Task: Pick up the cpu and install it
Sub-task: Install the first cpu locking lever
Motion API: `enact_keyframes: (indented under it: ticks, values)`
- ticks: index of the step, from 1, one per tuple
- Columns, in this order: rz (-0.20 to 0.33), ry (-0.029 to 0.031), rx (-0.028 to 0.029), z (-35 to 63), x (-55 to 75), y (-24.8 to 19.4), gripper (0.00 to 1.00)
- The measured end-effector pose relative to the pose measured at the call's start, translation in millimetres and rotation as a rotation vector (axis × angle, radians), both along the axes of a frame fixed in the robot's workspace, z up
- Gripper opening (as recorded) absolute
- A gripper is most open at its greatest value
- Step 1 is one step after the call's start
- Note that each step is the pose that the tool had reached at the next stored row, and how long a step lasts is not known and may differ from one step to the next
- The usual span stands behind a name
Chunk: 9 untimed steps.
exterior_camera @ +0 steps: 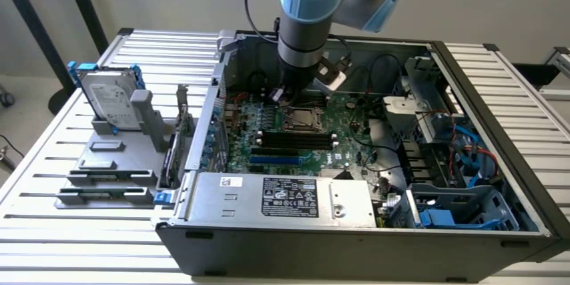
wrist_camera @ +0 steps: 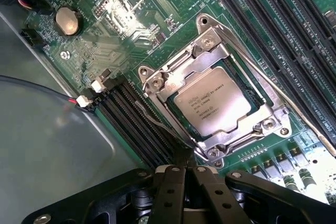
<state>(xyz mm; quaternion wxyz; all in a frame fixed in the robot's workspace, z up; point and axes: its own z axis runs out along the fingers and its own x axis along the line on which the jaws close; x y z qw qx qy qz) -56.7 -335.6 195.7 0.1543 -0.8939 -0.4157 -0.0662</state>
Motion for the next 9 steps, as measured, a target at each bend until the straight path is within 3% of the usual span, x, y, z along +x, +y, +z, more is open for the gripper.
enact_keyframes:
  ticks: [9]
  values:
    - [0.000,0.0000,-0.0062,-1.9,4.9,0.2,0.11]
